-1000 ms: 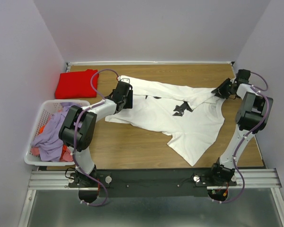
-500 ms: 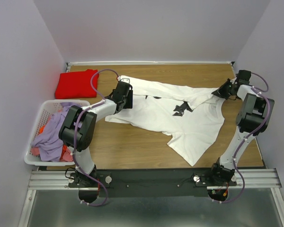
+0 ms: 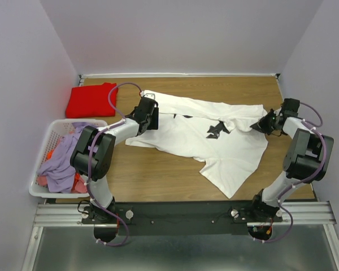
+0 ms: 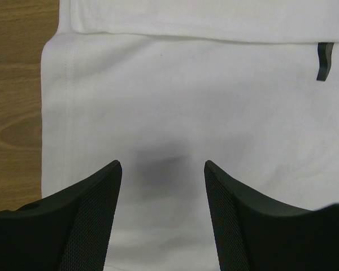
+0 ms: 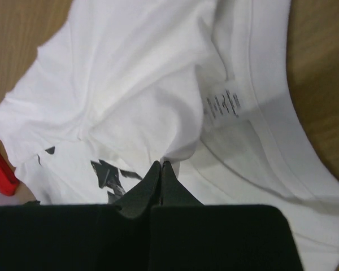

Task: Fold and stack the t-shirts
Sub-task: Fold the tshirt

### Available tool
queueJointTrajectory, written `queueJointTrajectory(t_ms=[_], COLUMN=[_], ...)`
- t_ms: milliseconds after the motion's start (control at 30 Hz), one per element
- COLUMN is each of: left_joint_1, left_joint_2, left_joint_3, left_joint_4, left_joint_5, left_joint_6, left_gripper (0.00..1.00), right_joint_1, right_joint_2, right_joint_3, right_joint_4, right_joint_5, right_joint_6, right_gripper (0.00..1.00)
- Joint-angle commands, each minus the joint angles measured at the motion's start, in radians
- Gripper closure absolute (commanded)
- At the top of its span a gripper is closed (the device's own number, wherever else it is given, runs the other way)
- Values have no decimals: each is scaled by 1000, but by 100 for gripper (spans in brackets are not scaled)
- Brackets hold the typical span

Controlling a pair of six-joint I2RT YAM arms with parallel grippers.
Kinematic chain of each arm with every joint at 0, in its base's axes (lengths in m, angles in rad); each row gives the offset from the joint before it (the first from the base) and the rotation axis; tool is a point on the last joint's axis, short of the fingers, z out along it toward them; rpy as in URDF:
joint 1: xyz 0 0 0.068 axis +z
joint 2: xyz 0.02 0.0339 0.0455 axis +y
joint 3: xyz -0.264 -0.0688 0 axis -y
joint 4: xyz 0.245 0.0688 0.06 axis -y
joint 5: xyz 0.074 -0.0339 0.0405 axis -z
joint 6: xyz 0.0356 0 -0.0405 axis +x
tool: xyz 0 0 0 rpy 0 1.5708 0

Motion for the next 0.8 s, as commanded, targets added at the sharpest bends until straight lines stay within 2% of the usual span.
queueJointTrajectory(t_ms=[0, 233, 300, 500, 533, 567, 767], left_joint_1=[-5, -5, -5, -4, -5, -5, -4], left_joint_2=[-10, 1, 1, -1, -1, -1, -1], left_joint_3=[31, 36, 36, 34, 36, 36, 34], left_joint_4=[5, 6, 6, 6, 6, 8, 6], left_joint_5=[24, 39, 44, 41, 42, 41, 39], left_joint_6=[0, 0, -2, -2, -3, -3, -5], left_gripper=[32, 32, 32, 32, 32, 32, 32], right_joint_1=[-3, -3, -2, 3, 3, 5, 76], right_joint_2=[-79, -119, -117, -117, -119, -121, -182], right_joint_3=[-86, -200, -220, -228, -228, -225, -172], right_joint_4=[-29, -29, -29, -34, -35, -39, -98], right_joint_5=[6, 11, 11, -11, -15, -23, 1], right_joint_6=[25, 34, 32, 23, 19, 14, -64], right_gripper=[99, 98, 94, 89, 82, 81, 80])
